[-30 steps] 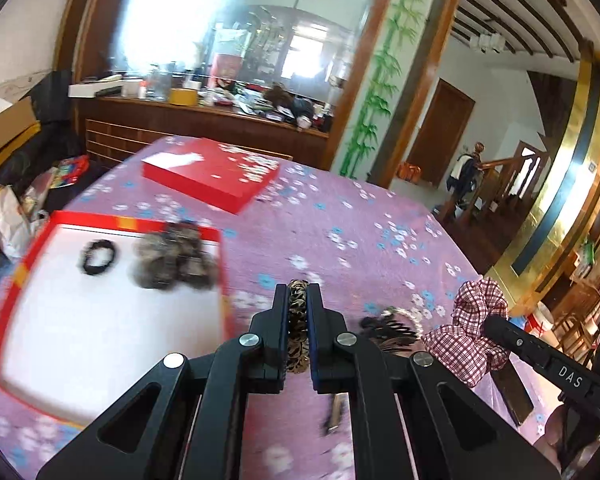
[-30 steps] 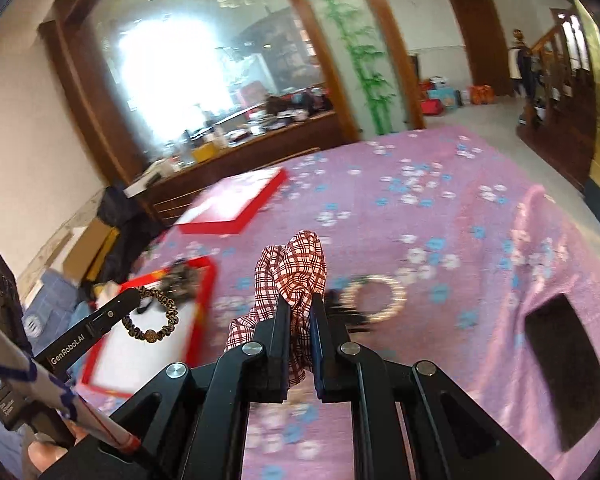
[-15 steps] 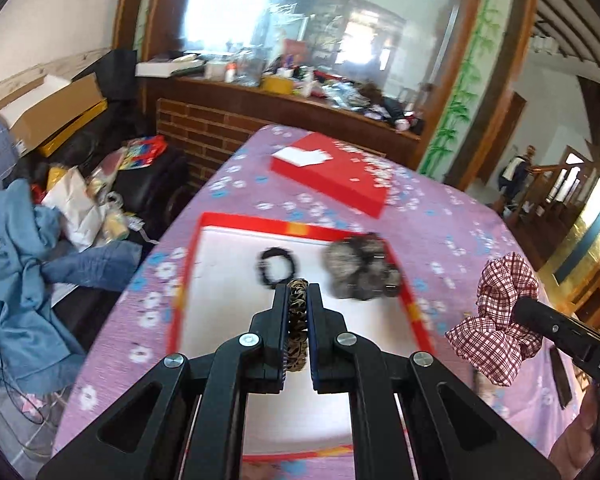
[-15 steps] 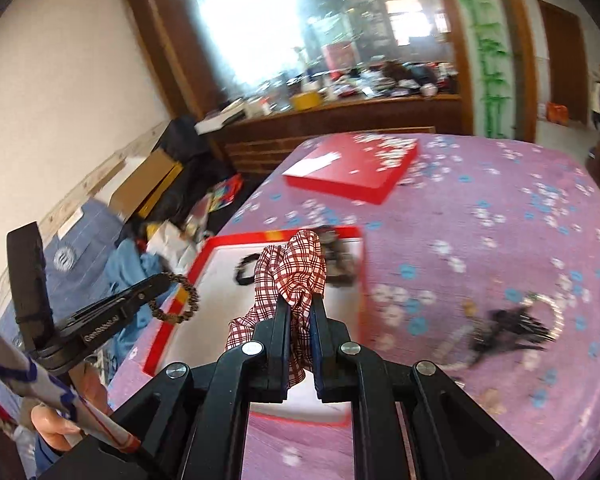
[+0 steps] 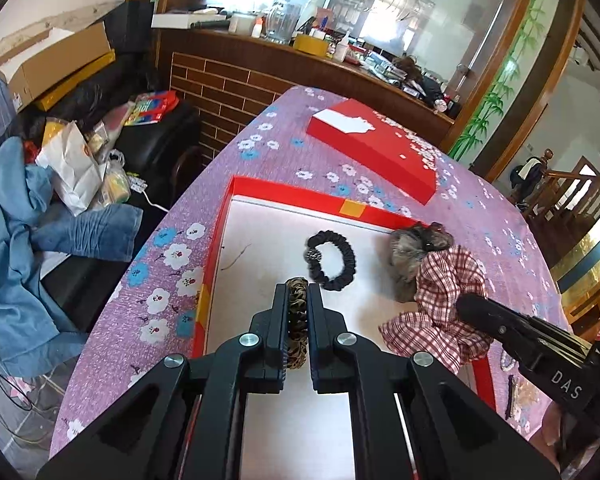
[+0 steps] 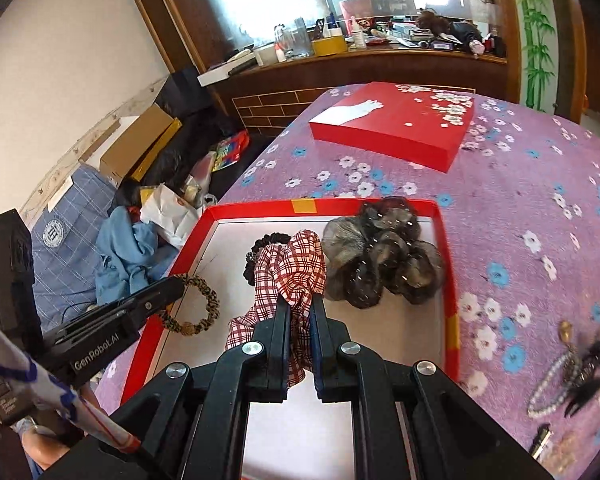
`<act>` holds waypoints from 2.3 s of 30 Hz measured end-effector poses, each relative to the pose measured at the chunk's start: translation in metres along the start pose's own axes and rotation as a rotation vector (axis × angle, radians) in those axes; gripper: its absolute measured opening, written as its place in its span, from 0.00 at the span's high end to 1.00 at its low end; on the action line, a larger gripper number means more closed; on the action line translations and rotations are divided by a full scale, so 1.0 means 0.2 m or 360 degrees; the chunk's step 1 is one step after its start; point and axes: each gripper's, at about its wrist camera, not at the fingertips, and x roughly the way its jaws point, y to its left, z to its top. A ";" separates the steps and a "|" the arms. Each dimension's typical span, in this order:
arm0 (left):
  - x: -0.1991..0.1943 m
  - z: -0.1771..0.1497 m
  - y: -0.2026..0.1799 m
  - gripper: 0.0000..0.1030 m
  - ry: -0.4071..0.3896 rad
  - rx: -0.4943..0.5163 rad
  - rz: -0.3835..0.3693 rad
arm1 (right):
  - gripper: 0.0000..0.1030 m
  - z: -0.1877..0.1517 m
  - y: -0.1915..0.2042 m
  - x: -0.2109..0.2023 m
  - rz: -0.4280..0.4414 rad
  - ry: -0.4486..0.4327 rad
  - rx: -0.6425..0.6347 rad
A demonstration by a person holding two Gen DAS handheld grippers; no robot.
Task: Organize jewelry
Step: 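Lower both items into the red box and open both tools, then grasp the pearl bracelet with the right tool while the left tool grasps the black claw clip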
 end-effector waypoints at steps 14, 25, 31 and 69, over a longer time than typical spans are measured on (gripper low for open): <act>0.08 0.01 0.02 0.84 0.0037 -0.0006 0.0026 | 0.87 0.00 0.00 0.20 -0.0042 0.0119 -0.0006; -0.14 -0.02 -0.04 0.51 -0.0125 -0.0058 -0.0012 | 0.65 -0.07 -0.06 -0.11 0.0002 -0.0055 0.0017; -0.23 -0.21 -0.31 0.51 -0.0163 0.0030 -0.0155 | 0.65 -0.22 -0.26 -0.41 -0.0004 -0.0188 0.0119; 0.53 -0.56 -1.79 0.67 0.0255 0.0973 -0.0352 | 0.64 -0.55 -1.68 -0.84 -0.0172 -0.0352 0.0958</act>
